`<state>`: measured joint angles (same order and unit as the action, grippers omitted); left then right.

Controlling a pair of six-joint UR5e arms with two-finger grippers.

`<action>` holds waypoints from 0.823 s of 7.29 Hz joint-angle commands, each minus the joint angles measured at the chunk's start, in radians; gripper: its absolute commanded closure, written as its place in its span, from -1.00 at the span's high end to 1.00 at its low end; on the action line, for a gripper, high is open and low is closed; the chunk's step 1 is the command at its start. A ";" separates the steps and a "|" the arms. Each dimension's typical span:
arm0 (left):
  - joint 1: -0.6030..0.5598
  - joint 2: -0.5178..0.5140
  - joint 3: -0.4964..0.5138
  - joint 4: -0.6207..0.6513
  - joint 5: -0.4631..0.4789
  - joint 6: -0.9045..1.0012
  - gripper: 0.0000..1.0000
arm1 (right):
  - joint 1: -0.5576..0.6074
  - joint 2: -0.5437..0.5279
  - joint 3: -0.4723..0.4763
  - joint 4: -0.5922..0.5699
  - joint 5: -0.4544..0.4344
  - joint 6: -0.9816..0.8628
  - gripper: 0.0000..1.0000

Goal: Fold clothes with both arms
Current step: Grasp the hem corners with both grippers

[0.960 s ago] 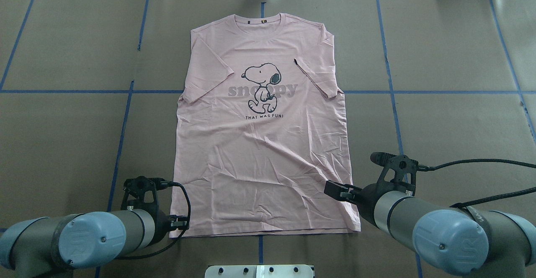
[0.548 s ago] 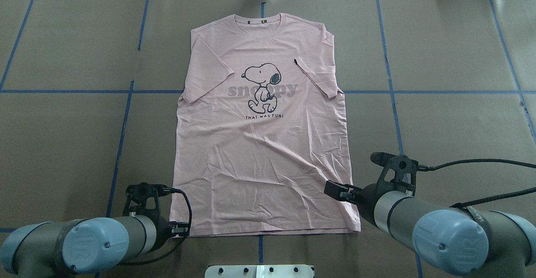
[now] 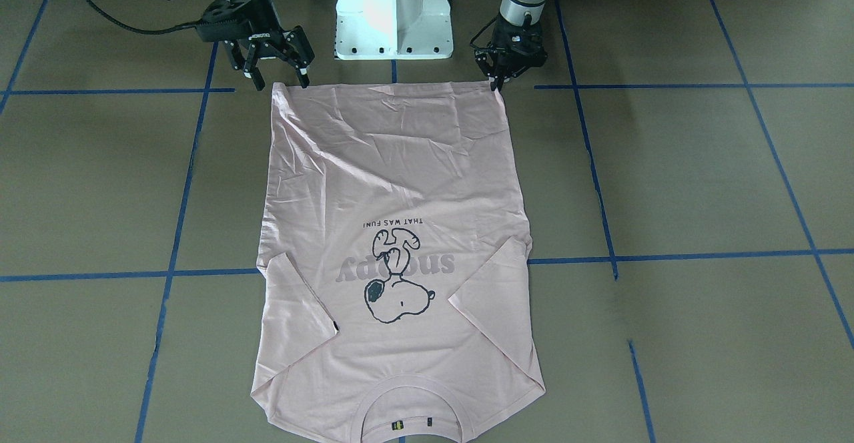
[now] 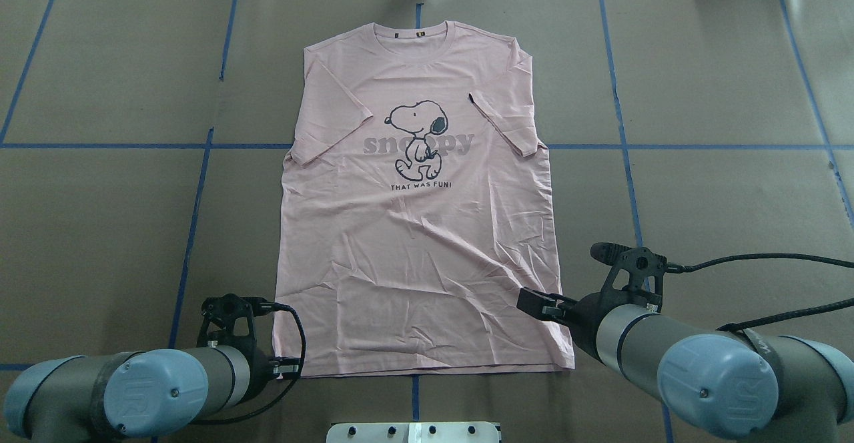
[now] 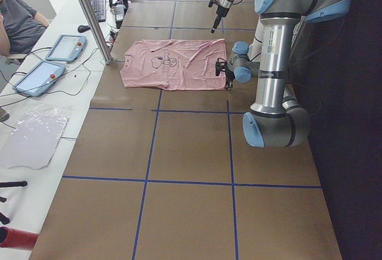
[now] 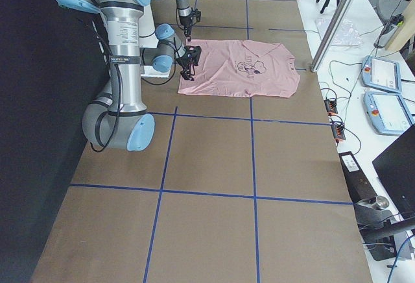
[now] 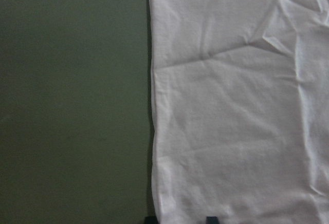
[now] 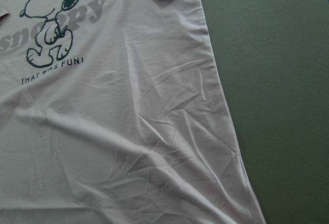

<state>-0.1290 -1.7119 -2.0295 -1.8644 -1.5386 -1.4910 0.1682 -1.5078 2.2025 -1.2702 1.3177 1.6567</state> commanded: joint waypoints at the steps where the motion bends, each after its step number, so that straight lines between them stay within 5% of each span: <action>1: 0.000 0.002 -0.005 0.004 0.003 0.000 -1.00 | -0.012 -0.002 -0.006 0.000 -0.015 0.000 0.93; 6: 0.000 -0.014 -0.008 0.002 -0.003 0.002 -1.00 | -0.150 -0.003 -0.079 -0.089 -0.092 0.126 0.52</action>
<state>-0.1289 -1.7211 -2.0378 -1.8609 -1.5391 -1.4907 0.0482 -1.5099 2.1309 -1.3265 1.2301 1.7716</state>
